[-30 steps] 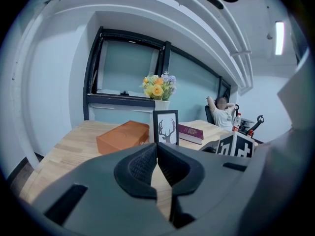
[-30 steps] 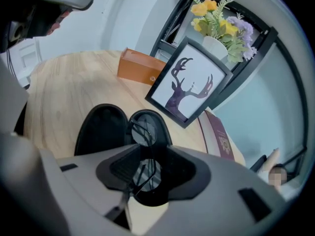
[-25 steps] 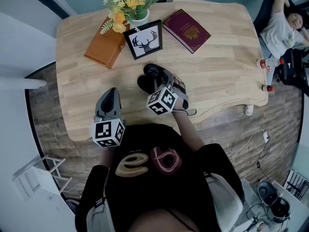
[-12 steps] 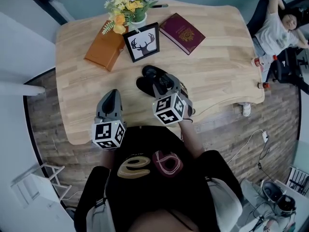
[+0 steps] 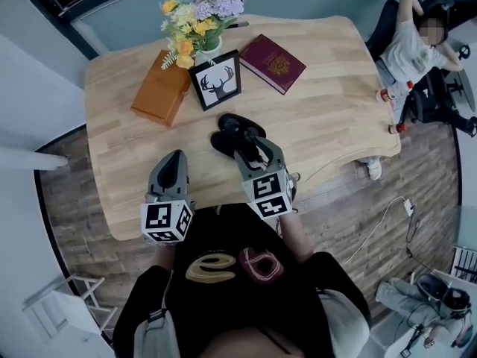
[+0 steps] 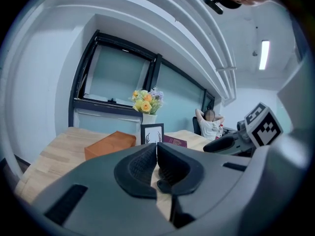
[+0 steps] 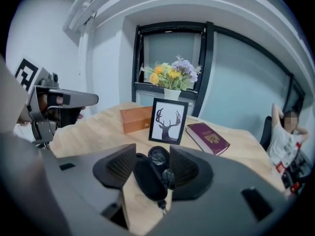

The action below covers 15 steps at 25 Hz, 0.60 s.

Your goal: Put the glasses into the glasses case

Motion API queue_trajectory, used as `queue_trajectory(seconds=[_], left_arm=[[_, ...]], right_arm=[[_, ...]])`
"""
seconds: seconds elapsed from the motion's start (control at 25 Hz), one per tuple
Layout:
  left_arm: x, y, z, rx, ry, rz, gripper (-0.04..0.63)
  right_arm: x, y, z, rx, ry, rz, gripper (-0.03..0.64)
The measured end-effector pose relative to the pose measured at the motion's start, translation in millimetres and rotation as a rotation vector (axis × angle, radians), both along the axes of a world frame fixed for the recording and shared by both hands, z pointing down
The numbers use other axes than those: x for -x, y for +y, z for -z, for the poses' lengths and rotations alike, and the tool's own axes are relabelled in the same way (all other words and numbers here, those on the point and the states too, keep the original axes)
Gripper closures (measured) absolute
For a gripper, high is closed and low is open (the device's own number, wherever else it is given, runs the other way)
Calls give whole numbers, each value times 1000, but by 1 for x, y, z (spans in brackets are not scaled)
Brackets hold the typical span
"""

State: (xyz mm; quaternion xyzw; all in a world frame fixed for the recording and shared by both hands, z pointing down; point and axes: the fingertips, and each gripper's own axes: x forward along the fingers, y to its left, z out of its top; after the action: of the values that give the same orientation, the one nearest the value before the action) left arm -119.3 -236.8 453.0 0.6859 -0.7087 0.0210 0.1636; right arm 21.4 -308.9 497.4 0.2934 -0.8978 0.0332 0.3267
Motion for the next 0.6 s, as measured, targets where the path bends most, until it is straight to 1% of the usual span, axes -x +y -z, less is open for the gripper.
queue_trajectory(seconds=[0.12,0.2,0.32,0.4,0.52,0.6], left_arm=[[-4,3,2,-18,40,-40,577],[-5,4,3,-26,54,-59,577],[-11,5,3,-39,24,-101,577],[-16,7,5,-53,13,-131,577],[-21,12,8,-72,32,-164,577],[-23,16,10,-76,31,-180,577]], right_arm=[[-2,10,6,7,-52,-36,400],[-2,14,12,-32,-74,-54,402],[-8,19,14,-110,-42,-91,427],[-11,25,13,-114,-55,-114,439],[-12,35,12,-110,-104,-146,459],[-14,39,15,-125,-120,-167,501]])
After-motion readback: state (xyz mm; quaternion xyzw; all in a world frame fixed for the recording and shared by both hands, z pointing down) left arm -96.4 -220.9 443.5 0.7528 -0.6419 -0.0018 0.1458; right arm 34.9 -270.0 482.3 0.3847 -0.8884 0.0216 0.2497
